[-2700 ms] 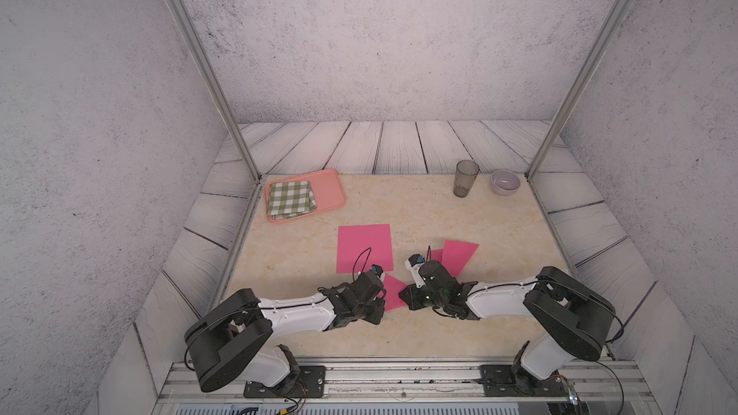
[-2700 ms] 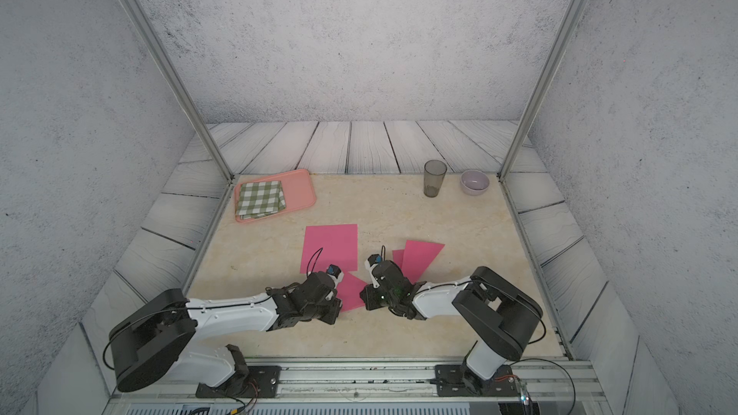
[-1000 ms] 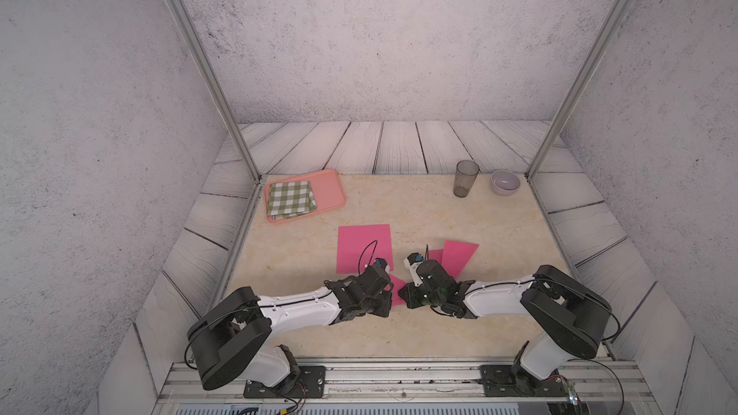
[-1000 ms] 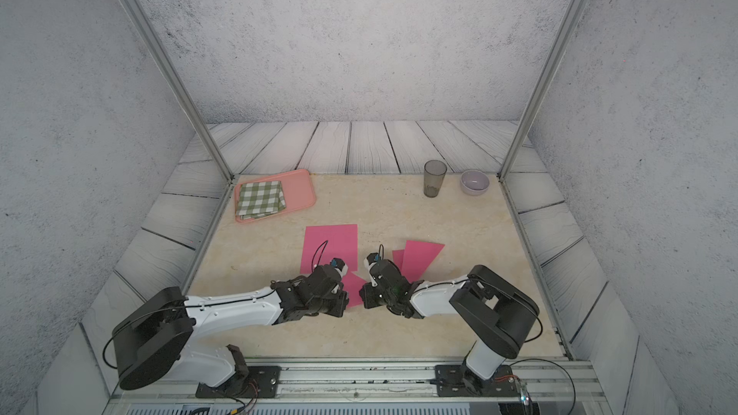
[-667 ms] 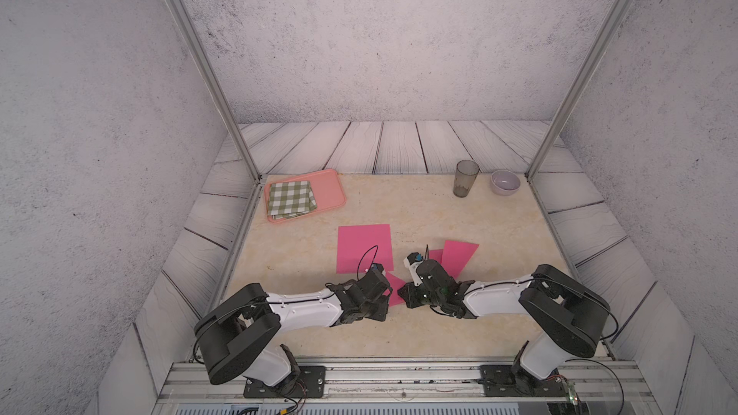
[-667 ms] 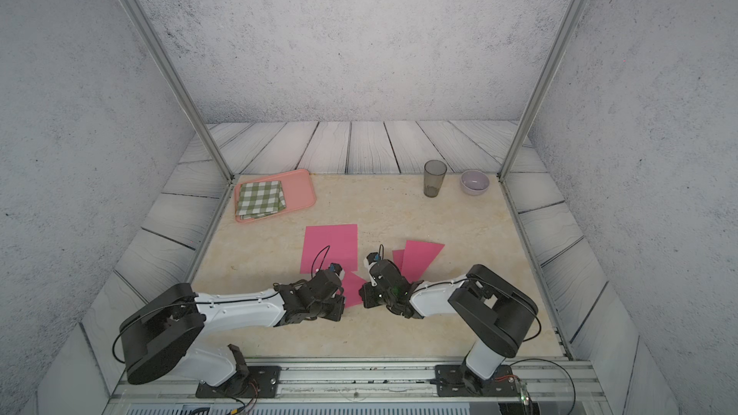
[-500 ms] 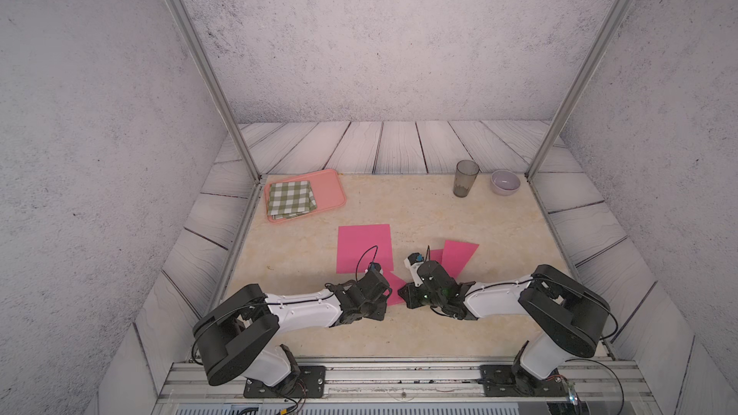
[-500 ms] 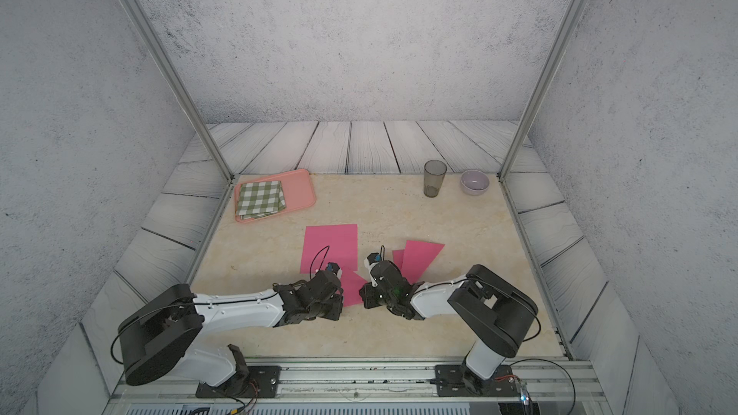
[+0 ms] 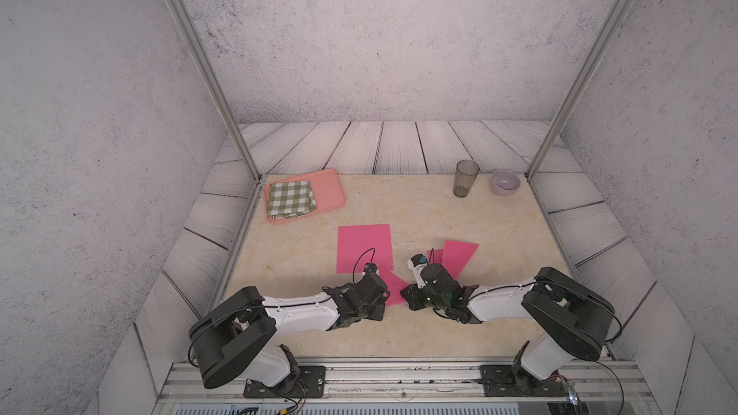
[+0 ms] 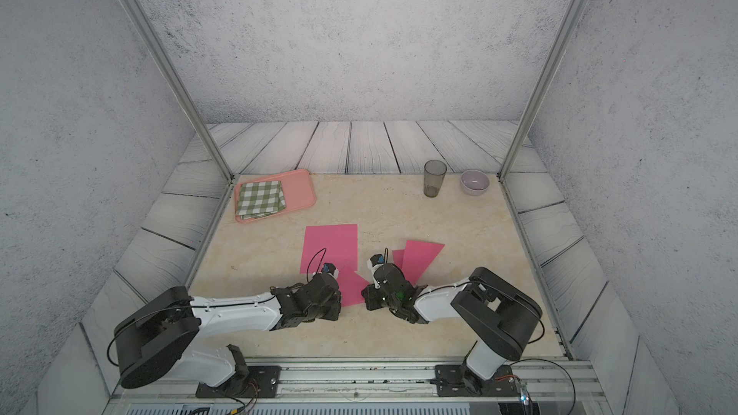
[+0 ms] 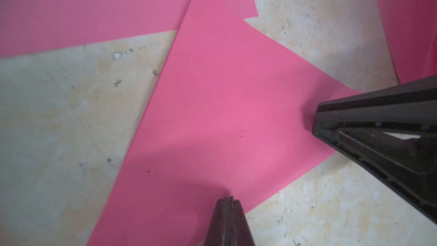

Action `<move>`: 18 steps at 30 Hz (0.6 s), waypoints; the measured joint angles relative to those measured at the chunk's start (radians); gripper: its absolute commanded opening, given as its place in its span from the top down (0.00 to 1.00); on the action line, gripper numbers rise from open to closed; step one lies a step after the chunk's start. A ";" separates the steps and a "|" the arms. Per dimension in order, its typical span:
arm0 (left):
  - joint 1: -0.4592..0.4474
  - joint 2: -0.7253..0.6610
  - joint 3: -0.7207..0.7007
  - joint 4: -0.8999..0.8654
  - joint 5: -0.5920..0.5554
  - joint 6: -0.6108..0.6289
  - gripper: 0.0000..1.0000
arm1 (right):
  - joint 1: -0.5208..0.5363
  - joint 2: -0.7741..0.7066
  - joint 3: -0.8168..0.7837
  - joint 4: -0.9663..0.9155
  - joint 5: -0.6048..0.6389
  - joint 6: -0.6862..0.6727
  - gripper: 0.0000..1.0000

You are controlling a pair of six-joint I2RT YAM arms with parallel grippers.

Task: Fold the square paper diagonally
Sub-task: Fold the paper at the center of the board.

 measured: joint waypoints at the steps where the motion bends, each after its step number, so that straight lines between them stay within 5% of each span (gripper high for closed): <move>1: 0.000 -0.001 -0.001 0.000 -0.001 -0.003 1.00 | 0.000 0.000 0.000 -0.002 0.000 0.000 0.85; 18: 0.000 -0.045 -0.043 0.000 -0.039 -0.034 1.00 | 0.000 -0.014 0.015 -0.053 0.004 0.005 0.82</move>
